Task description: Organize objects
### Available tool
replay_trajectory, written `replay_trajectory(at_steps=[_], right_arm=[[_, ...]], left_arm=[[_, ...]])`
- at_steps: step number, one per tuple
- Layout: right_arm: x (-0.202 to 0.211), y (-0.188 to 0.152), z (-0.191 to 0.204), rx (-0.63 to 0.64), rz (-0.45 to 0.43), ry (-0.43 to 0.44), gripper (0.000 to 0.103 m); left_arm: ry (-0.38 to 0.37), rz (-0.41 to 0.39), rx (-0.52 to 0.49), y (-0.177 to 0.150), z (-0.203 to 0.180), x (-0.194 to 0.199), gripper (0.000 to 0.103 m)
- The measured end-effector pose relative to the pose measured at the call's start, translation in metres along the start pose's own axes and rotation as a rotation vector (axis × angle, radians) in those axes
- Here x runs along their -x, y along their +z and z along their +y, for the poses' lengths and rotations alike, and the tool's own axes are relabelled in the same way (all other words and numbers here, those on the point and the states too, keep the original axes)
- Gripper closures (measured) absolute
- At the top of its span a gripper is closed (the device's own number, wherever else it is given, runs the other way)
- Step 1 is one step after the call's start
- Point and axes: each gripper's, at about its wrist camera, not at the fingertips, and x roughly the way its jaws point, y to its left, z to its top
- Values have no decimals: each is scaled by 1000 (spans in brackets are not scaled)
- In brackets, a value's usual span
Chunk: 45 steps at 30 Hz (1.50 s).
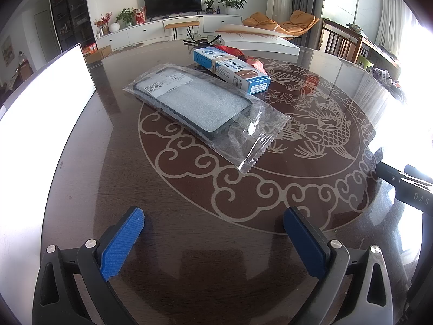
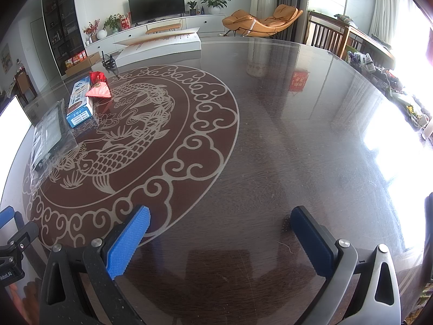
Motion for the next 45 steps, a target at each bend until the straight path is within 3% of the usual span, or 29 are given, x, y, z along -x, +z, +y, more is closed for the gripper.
replay_trajectory(at_steps=[38, 41, 45], right_arm=[[0, 0, 0, 0, 0, 0, 0], [0, 0, 0, 0, 0, 0, 0], [0, 0, 0, 0, 0, 0, 0]], left_arm=[[-7, 24, 2, 1, 1, 0, 0], [-91, 39, 61, 18, 13, 2, 0], [-79, 13, 142, 77, 25, -2, 0]])
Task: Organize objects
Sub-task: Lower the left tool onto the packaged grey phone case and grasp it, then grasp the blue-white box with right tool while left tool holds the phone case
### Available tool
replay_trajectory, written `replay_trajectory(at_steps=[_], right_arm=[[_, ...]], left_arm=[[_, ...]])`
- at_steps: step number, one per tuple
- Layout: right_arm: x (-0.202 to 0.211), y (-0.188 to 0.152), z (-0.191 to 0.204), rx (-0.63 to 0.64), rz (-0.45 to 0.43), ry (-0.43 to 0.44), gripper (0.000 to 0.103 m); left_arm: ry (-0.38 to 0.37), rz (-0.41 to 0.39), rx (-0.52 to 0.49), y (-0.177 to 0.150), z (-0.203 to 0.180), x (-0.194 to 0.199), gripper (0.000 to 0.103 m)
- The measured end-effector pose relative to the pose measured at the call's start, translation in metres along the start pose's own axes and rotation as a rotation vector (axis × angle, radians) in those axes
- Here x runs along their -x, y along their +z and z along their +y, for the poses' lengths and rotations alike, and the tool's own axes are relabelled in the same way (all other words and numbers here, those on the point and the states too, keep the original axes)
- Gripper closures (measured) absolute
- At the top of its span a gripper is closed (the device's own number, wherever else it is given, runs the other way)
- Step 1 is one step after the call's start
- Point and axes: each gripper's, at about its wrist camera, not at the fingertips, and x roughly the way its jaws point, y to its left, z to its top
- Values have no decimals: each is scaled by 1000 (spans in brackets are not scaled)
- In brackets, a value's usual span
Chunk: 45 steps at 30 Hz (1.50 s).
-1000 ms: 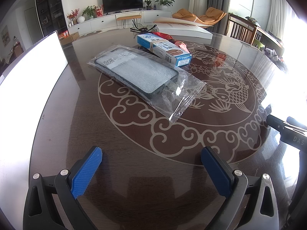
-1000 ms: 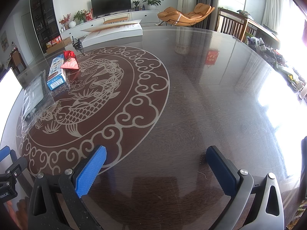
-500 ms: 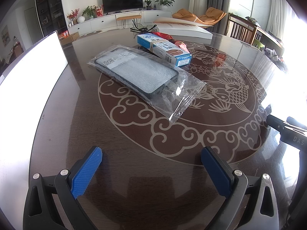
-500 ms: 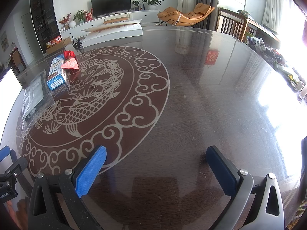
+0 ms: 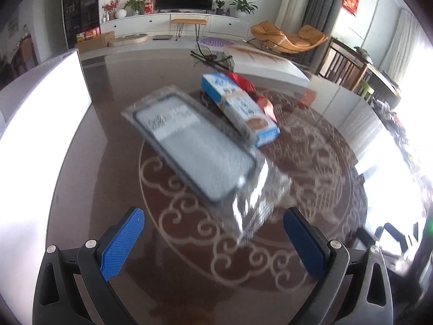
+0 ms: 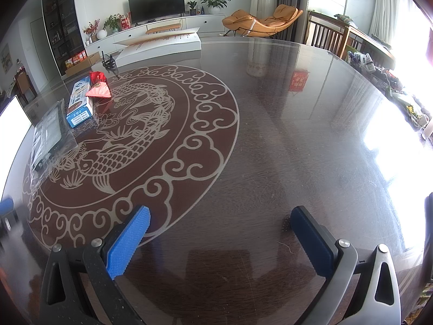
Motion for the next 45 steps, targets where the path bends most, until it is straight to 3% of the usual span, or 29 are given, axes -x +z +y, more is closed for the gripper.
replay_trajectory(at_steps=[5, 8, 12, 17, 21, 26, 31, 36, 45], right_arm=[[0, 0, 0, 0, 0, 0, 0], [0, 0, 0, 0, 0, 0, 0], [0, 0, 0, 0, 0, 0, 0], [0, 0, 0, 0, 0, 0, 0], [0, 0, 0, 0, 0, 0, 0], [0, 0, 0, 0, 0, 0, 0], [0, 0, 0, 0, 0, 0, 0], [0, 0, 0, -1, 0, -1, 0], [0, 0, 0, -1, 0, -1, 0]], left_arm=[[134, 60, 90, 74, 0, -50, 0], [183, 125, 153, 83, 1, -80, 0], [269, 152, 197, 76, 8, -100, 0], [220, 62, 78, 53, 14, -90, 0], [181, 5, -4, 35, 23, -69, 21], [134, -7, -49, 2, 30, -42, 25], [77, 18, -136, -47, 24, -6, 25], [68, 3, -156, -93, 33, 26, 22], [83, -10, -155, -97, 38, 23, 1]])
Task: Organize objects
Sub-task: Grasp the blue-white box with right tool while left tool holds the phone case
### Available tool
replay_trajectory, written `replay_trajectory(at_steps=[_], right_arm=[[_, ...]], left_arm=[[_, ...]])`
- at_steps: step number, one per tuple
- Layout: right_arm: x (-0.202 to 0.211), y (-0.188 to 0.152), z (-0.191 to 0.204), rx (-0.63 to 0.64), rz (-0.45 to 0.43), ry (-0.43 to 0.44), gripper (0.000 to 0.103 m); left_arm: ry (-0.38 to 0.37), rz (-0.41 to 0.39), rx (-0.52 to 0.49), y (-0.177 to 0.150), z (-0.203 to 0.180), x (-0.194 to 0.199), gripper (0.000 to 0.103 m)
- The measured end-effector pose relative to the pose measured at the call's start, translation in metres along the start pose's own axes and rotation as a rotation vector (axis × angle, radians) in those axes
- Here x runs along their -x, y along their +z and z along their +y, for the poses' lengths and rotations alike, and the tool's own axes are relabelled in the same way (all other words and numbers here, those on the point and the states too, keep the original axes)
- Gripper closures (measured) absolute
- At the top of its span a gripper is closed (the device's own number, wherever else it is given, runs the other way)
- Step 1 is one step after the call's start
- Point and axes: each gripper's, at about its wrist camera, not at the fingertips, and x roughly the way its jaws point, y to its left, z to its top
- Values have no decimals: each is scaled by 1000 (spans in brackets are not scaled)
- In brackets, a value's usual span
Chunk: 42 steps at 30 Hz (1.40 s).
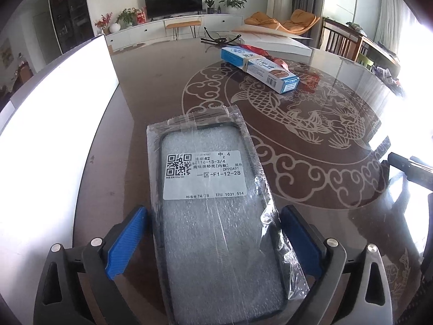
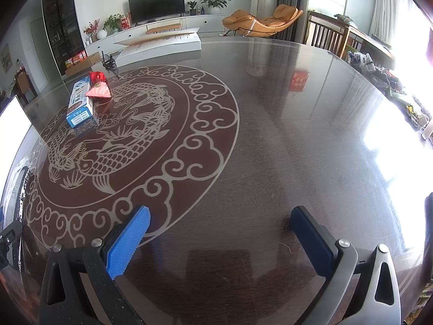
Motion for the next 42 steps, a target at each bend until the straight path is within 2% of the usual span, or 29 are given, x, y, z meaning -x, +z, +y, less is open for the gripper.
replay_trajectory(at_steps=[28, 30, 31, 33, 37, 39, 40, 42], right_arm=[[1, -1, -1, -2, 0, -2, 0], [-1, 4, 0, -12, 23, -2, 0], [-2, 11, 4, -21, 42, 26, 0], [-5, 26, 21, 5, 69, 140, 0], [-4, 71, 91, 161, 64, 300, 1], [-7, 94, 125, 225, 46, 323, 7], [-11, 108, 144, 257, 42, 329, 17], [-25, 133, 179, 296, 54, 337, 29]], left_arm=[[-2, 5, 8, 3, 1, -5, 0], [-2, 4, 8, 3, 1, -5, 0], [-4, 4, 9, 3, 1, -5, 0], [-4, 3, 8, 2, 1, -4, 0], [-4, 3, 8, 2, 1, -4, 0], [-5, 3, 8, 2, 1, -4, 0], [-5, 3, 8, 2, 1, -4, 0], [-4, 3, 8, 2, 1, -4, 0]])
